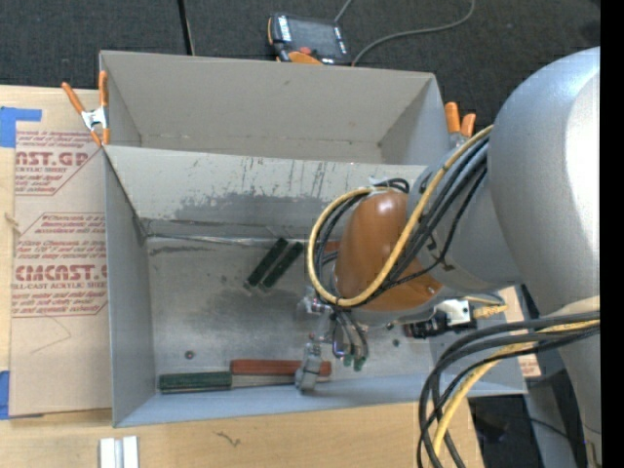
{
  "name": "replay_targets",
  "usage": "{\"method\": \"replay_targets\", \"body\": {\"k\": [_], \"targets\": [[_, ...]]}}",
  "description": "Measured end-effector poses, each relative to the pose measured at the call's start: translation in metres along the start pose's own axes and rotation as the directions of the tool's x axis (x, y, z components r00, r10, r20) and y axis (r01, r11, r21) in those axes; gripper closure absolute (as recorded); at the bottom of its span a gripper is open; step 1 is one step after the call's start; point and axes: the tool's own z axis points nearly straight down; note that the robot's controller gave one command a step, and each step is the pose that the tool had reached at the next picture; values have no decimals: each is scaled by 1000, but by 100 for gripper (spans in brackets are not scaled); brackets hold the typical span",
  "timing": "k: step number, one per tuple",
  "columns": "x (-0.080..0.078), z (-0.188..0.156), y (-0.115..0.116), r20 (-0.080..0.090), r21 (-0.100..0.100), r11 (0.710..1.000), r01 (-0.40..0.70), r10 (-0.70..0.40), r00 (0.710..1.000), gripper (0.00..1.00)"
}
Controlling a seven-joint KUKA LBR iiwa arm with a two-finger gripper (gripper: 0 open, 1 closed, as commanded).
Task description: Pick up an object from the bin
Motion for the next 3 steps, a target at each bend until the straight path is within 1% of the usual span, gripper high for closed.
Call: {"method": "replay_targets", "body": {"k": [1,2,3], "targets": [[2,0,85,1,2,975,223,-223,975,0],[-2,-8,56,-2,4,804,594,-594,804,0],[6,-23,31,-3,2,457,889,-889,457,0]]}}
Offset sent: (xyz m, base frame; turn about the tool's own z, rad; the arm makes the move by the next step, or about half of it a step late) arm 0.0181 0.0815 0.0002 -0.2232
